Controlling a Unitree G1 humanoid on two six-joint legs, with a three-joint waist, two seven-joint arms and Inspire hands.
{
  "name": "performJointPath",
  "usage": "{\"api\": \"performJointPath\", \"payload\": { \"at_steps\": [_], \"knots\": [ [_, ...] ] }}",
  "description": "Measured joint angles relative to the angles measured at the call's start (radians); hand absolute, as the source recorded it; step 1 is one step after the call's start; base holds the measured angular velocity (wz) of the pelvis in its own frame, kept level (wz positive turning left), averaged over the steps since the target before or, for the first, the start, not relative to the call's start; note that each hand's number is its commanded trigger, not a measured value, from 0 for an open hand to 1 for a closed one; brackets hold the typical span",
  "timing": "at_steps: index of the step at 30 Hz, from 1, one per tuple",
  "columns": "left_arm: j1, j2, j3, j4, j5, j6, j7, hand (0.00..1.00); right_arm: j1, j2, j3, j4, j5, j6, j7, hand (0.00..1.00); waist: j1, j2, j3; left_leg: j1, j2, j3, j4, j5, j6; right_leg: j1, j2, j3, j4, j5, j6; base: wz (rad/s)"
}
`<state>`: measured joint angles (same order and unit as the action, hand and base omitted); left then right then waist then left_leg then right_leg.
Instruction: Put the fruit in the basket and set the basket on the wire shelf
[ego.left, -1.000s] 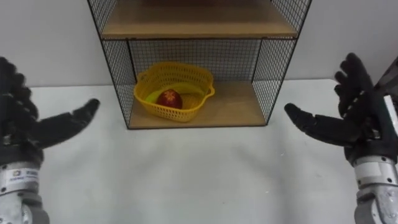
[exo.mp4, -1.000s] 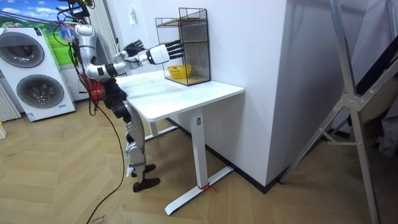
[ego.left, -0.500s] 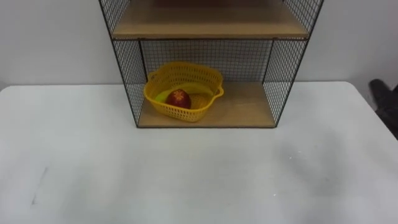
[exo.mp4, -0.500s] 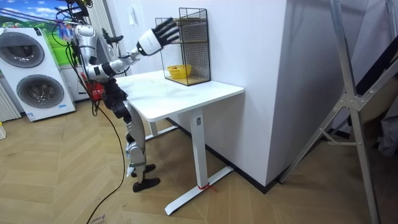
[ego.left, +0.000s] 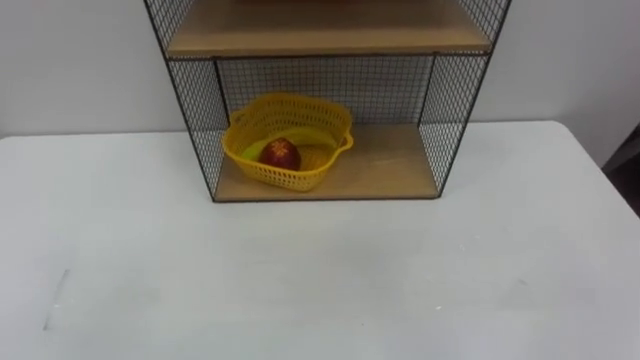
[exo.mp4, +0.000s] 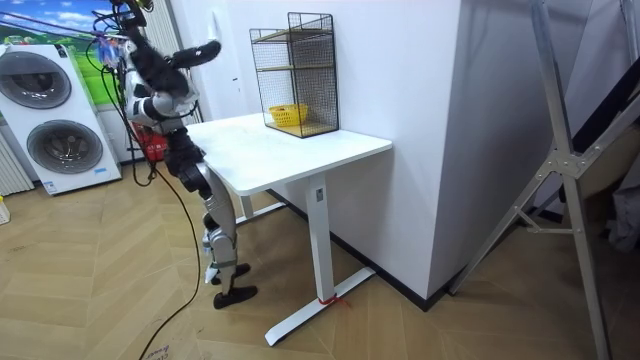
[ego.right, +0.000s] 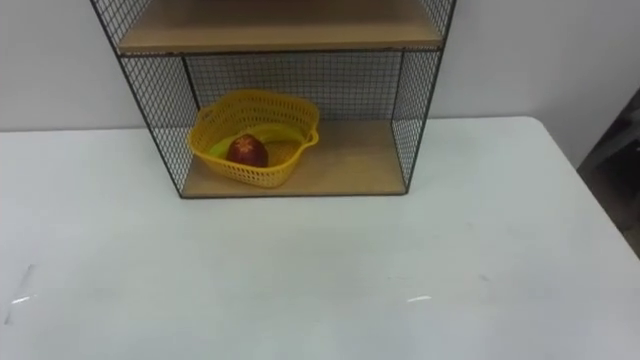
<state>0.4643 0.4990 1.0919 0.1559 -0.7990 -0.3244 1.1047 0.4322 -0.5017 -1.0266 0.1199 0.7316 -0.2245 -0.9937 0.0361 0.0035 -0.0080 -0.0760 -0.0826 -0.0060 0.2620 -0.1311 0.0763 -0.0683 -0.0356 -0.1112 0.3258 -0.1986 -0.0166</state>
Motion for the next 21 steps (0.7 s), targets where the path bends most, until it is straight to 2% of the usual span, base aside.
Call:
{"api": "performJointPath", "payload": {
  "at_steps": [1, 3, 6, 10, 12, 13, 15, 16, 17, 18, 19, 21],
  "knots": [
    [0.002, 0.0, 0.003, 0.03, -0.035, 0.001, 0.001, 0.0, 0.0, -0.011, -0.008, 0.036, 0.043, 0.001, -0.007, 0.0, -0.004, -0.001, -0.0002, -0.006, 0.001, 0.0, 0.008, -0.004, 0.0, -0.007, 0.0, 0.0, 0.006, -0.003, -0.001, 0.0],
    [0.002, 0.011, 0.006, 0.172, -0.158, 0.007, 0.003, 0.0, 0.016, -0.051, -0.037, 0.221, 0.199, 0.008, -0.028, 0.0, -0.008, 0.0, -0.0034, -0.015, 0.003, 0.0, 0.013, -0.009, -0.003, -0.011, 0.003, -0.002, 0.005, -0.006, -0.004, 0.0],
    [0.004, 0.023, 0.005, 0.339, -0.296, 0.009, 0.001, 0.0, 0.038, -0.053, -0.056, 0.386, 0.386, 0.006, -0.03, 0.0, -0.006, -0.001, -0.0036, -0.022, 0.006, -0.002, 0.013, -0.013, -0.005, -0.017, 0.003, -0.012, 0.005, -0.009, -0.007, 0.0],
    [0.002, 0.037, -0.027, 0.557, -0.407, 0.01, -0.028, 0.0, 0.051, -0.051, -0.049, 0.627, 0.567, 0.004, 0.003, 0.0, -0.004, -0.002, -0.0038, -0.026, 0.006, -0.007, 0.018, -0.015, -0.006, -0.017, 0.003, -0.017, 0.004, -0.01, -0.009, 0.05],
    [-0.001, 0.037, -0.046, 0.685, -0.45, 0.01, -0.054, 0.0, 0.058, -0.022, 0.004, 0.77, 0.613, 0.003, 0.037, 0.0, 0.0, -0.005, -0.0046, -0.026, 0.008, -0.007, 0.023, -0.023, -0.002, -0.015, 0.004, -0.017, 0.005, -0.011, -0.01, 0.0],
    [-0.001, 0.036, -0.052, 0.706, -0.46, 0.01, -0.059, 0.0, 0.059, -0.008, 0.021, 0.796, 0.613, 0.003, 0.045, 0.0, 0.001, -0.006, -0.0047, -0.027, 0.009, -0.007, 0.024, -0.024, -0.002, -0.015, 0.004, -0.018, 0.005, -0.011, -0.01, 0.05],
    [-0.002, 0.031, -0.088, 0.801, -0.479, 0.012, -0.106, 0.0, 0.065, 0.056, 0.098, 0.867, 0.613, 0.003, 0.08, 0.0, 0.0, -0.007, -0.0053, -0.044, 0.014, -0.01, 0.042, -0.038, -0.005, -0.02, 0.006, -0.027, 0.001, -0.011, -0.011, 0.07],
    [-0.002, 0.025, -0.095, 0.814, -0.482, 0.012, -0.116, 0.0, 0.065, 0.07, 0.122, 0.892, 0.612, 0.004, 0.095, 0.0, 0.001, -0.009, -0.0061, -0.046, 0.016, -0.009, 0.044, -0.04, -0.006, -0.02, 0.006, -0.029, 0.0, -0.011, -0.011, 0.05],
    [-0.004, 0.003, -0.119, 0.83, -0.481, 0.011, -0.138, 0.0, 0.063, 0.103, 0.171, 0.944, 0.612, 0.004, 0.126, 0.0, 0.002, -0.013, -0.0099, -0.044, 0.018, -0.007, 0.041, -0.043, -0.008, -0.017, 0.007, -0.028, -0.003, -0.011, -0.011, 0.07],
    [-0.006, -0.032, -0.149, 0.849, -0.481, 0.011, -0.173, 0.0, 0.055, 0.138, 0.211, 0.996, 0.604, 0.008, 0.162, 0.0, 0.002, -0.016, -0.0118, -0.041, 0.019, -0.006, 0.038, -0.043, -0.008, -0.011, 0.007, -0.027, -0.006, -0.011, -0.011, 0.07],
    [-0.006, -0.056, -0.167, 0.855, -0.478, 0.013, -0.189, 0.0, 0.047, 0.154, 0.236, 1.026, 0.597, 0.011, 0.183, 0.0, 0.001, -0.017, -0.0125, -0.04, 0.02, -0.005, 0.037, -0.043, -0.008, -0.009, 0.008, -0.027, -0.007, -0.011, -0.011, 0.08],
    [-0.011, -0.173, -0.253, 0.877, -0.417, 0.03, -0.266, 0.0, 0.009, 0.221, 0.371, 1.169, 0.53, 0.04, 0.279, 0.0, 0.0, -0.025, -0.0168, -0.028, 0.025, 0.008, 0.019, -0.041, -0.011, 0.003, 0.008, -0.027, -0.025, -0.002, -0.011, 0.0]
  ]
}}
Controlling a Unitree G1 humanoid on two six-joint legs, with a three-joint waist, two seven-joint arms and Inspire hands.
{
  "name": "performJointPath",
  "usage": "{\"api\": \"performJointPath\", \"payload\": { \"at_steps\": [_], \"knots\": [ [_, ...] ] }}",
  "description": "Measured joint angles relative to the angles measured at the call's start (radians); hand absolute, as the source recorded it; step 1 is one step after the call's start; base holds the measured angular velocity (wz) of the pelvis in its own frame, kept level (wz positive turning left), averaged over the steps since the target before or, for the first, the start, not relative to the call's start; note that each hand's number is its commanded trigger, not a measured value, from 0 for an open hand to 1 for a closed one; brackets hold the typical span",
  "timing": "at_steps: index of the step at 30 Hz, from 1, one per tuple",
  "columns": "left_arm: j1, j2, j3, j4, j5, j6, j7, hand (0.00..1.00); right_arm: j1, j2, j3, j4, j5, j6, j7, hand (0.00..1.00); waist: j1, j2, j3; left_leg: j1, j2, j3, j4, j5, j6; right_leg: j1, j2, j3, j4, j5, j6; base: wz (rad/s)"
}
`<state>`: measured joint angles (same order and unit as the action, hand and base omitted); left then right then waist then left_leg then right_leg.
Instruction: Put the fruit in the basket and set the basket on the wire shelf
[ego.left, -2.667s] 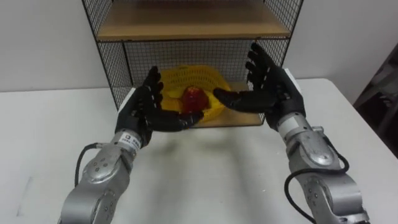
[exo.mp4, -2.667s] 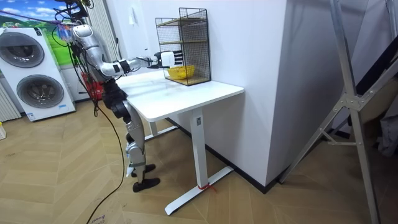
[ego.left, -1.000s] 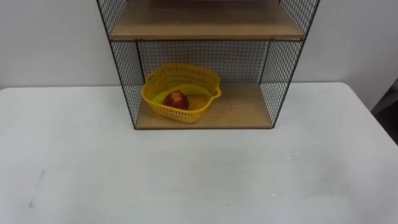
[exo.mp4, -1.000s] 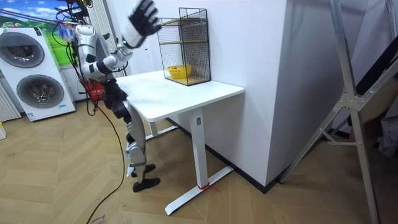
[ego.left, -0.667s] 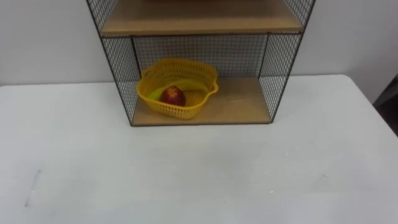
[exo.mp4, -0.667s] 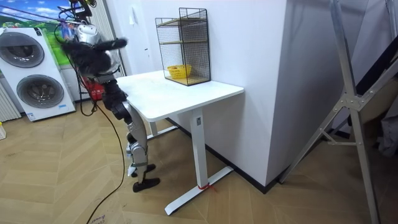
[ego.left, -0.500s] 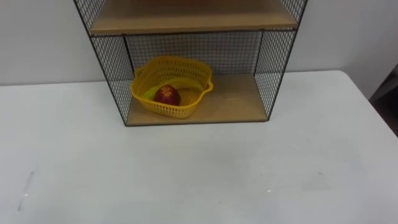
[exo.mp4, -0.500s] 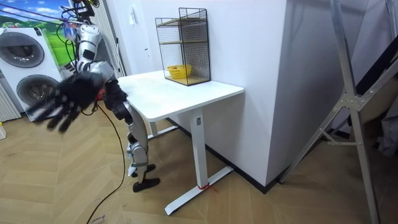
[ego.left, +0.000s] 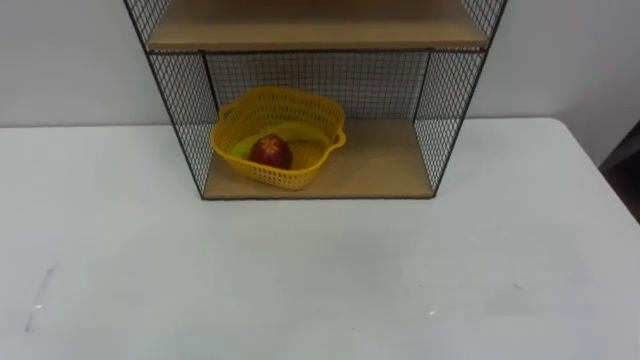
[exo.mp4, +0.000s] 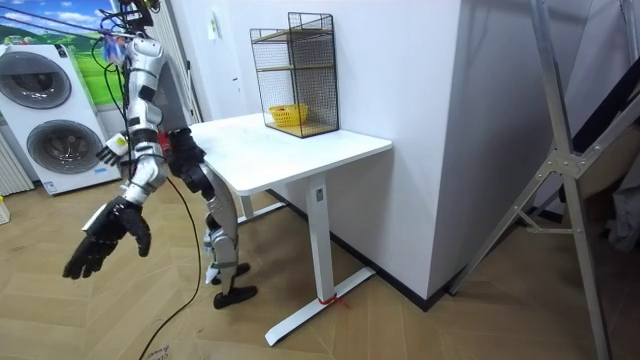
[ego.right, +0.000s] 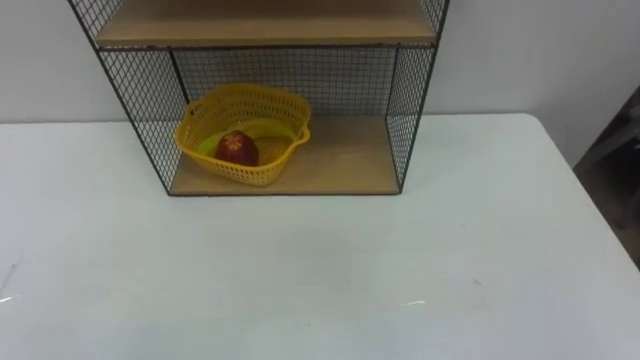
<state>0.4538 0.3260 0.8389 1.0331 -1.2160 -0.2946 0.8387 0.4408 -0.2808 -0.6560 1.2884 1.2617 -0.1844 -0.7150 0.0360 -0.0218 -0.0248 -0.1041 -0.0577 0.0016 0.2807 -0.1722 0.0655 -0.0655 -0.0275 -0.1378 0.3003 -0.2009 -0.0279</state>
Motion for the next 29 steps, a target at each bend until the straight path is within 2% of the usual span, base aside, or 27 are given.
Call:
{"api": "performJointPath", "payload": {
  "at_steps": [1, 3, 4, 5, 6, 7, 9, 12, 14, 17, 19, 20, 21, 22, 23, 26, 28, 29],
  "knots": [
    [-0.003, -0.022, -0.027, 0.018, 0.024, 0.013, -0.021, 0.0, -0.011, 0.02, 0.042, 0.031, -0.028, 0.011, 0.022, 0.0, 0.001, -0.004, -0.0001, 0.008, 0.0, 0.003, -0.009, 0.001, -0.002, 0.006, 0.0, 0.002, -0.006, 0.004, 0.0, -0.12],
    [-0.017, -0.116, -0.111, 0.09, 0.152, 0.071, -0.101, 0.0, -0.07, 0.077, 0.191, 0.136, -0.195, 0.066, 0.1, 0.0, 0.03, -0.005, 0.002, 0.043, 0.011, 0.033, -0.026, 0.002, -0.003, 0.032, 0.011, 0.029, -0.028, 0.019, -0.001, -0.38],
    [-0.021, -0.135, -0.127, 0.111, 0.187, 0.088, -0.121, 0.0, -0.087, 0.084, 0.222, 0.155, -0.241, 0.083, 0.121, 0.0, 0.034, -0.004, 0.0024, 0.049, 0.011, 0.033, -0.025, 0.002, -0.003, 0.039, 0.012, 0.032, -0.031, 0.02, -0.001, -0.37],
    [-0.032, -0.157, -0.159, 0.161, 0.262, 0.119, -0.161, 0.0, -0.111, 0.098, 0.274, 0.183, -0.341, 0.114, 0.163, 0.0, 0.039, -0.003, 0.0028, 0.066, 0.012, 0.033, -0.024, 0.002, -0.003, 0.056, 0.013, 0.031, -0.035, 0.022, -0.001, -0.09],
    [-0.045, -0.166, -0.195, 0.206, 0.32, 0.149, -0.203, 0.0, -0.135, 0.103, 0.316, 0.201, -0.435, 0.139, 0.199, 0.0, 0.043, -0.004, 0.0031, 0.084, 0.012, 0.033, -0.026, 0.002, -0.003, 0.077, 0.014, 0.031, -0.043, 0.024, 0.001, 0.0],
    [-0.049, -0.168, -0.218, 0.219, 0.347, 0.163, -0.221, 0.0, -0.15, 0.102, 0.335, 0.2, -0.472, 0.153, 0.214, 0.0, 0.049, -0.004, 0.0035, 0.095, 0.012, 0.034, -0.029, 0.002, -0.003, 0.087, 0.014, 0.033, -0.045, 0.024, 0.001, 0.05],
    [-0.06, -0.175, -0.337, 0.236, 0.512, 0.2, -0.286, 0.0, -0.205, 0.093, 0.373, 0.189, -0.649, 0.178, 0.261, 0.0, 0.048, -0.004, 0.0039, 0.117, 0.01, 0.033, -0.031, 0.002, -0.003, 0.111, 0.012, 0.031, -0.047, 0.024, 0.001, 0.08],
    [-0.089, -0.168, -0.493, 0.205, 0.725, 0.248, -0.352, 0.0, -0.297, 0.071, 0.46, 0.179, -0.794, 0.206, 0.321, 0.0, 0.038, -0.002, 0.0063, 0.122, 0.008, 0.022, -0.039, 0.005, -0.008, 0.123, 0.012, 0.017, -0.064, 0.03, 0.001, 0.15],
    [-0.123, -0.159, -0.556, 0.2, 0.797, 0.27, -0.391, 0.0, -0.345, 0.063, 0.515, 0.171, -0.843, 0.217, 0.369, 0.0, 0.036, -0.003, 0.0082, 0.122, 0.008, 0.02, -0.043, 0.01, -0.014, 0.125, 0.009, 0.007, -0.068, 0.035, 0.0, 0.08],
    [-0.191, -0.156, -0.592, 0.195, 0.908, 0.315, -0.451, 0.0, -0.374, 0.065, 0.529, 0.127, -0.859, 0.234, 0.445, 0.0, 0.023, -0.001, 0.0104, 0.13, 0.011, 0.017, -0.044, 0.014, -0.021, 0.141, 0.01, -0.005, -0.079, 0.046, -0.004, 0.11],
    [-0.208, -0.157, -0.595, 0.18, 0.984, 0.328, -0.485, 0.0, -0.375, 0.067, 0.538, 0.1, -0.86, 0.25, 0.487, 0.0, 0.023, 0.0, 0.0115, 0.131, 0.014, 0.018, -0.045, 0.016, -0.024, 0.141, 0.013, -0.004, -0.08, 0.045, -0.006, -0.06],
    [-0.211, -0.157, -0.597, 0.164, 1.031, 0.338, -0.506, 0.0, -0.373, 0.068, 0.54, 0.095, -0.861, 0.253, 0.51, 0.0, 0.022, 0.003, 0.0175, 0.132, 0.016, 0.019, -0.044, 0.018, -0.023, 0.143, 0.015, -0.006, -0.081, 0.043, -0.009, 0.0],
    [-0.226, -0.157, -0.603, 0.16, 1.085, 0.343, -0.523, 0.0, -0.372, 0.068, 0.548, 0.088, -0.865, 0.253, 0.529, 0.0, 0.014, 0.005, 0.0373, 0.133, 0.017, 0.015, -0.044, 0.022, -0.019, 0.148, 0.016, -0.013, -0.087, 0.043, -0.009, 0.05],
    [-0.232, -0.157, -0.61, 0.158, 1.104, 0.346, -0.529, 0.0, -0.369, 0.069, 0.548, 0.083, -0.867, 0.253, 0.538, 0.0, 0.007, 0.007, 0.0453, 0.131, 0.017, 0.012, -0.044, 0.026, -0.017, 0.149, 0.017, -0.015, -0.091, 0.045, -0.009, 0.14],
    [-0.235, -0.157, -0.616, 0.153, 1.133, 0.353, -0.543, 0.0, -0.364, 0.07, 0.548, 0.077, -0.869, 0.254, 0.558, 0.0, -0.002, 0.01, 0.0498, 0.129, 0.017, 0.01, -0.046, 0.033, -0.016, 0.146, 0.019, -0.016, -0.098, 0.046, -0.01, 0.04],
    [-0.233, -0.159, -0.651, 0.139, 1.14, 0.366, -0.556, 0.0, -0.345, 0.073, 0.591, 0.073, -0.871, 0.255, 0.59, 0.0, -0.004, 0.015, 0.0495, 0.124, 0.018, 0.017, -0.052, 0.035, -0.019, 0.137, 0.019, -0.01, -0.097, 0.048, -0.011, -0.08],
    [-0.227, -0.16, -0.661, 0.133, 1.14, 0.373, -0.565, 0.0, -0.332, 0.075, 0.595, 0.078, -0.871, 0.255, 0.606, 0.0, -0.007, 0.015, 0.0452, 0.124, 0.018, 0.017, -0.055, 0.034, -0.019, 0.136, 0.018, -0.01, -0.097, 0.048, -0.011, -0.02],
    [-0.227, -0.161, -0.667, 0.133, 1.14, 0.379, -0.566, 0.0, -0.324, 0.077, 0.595, 0.08, -0.871, 0.257, 0.612, 0.0, -0.009, 0.014, 0.0393, 0.124, 0.018, 0.016, -0.055, 0.034, -0.019, 0.136, 0.018, -0.011, -0.097, 0.048, -0.011, 0.0]
  ]
}}
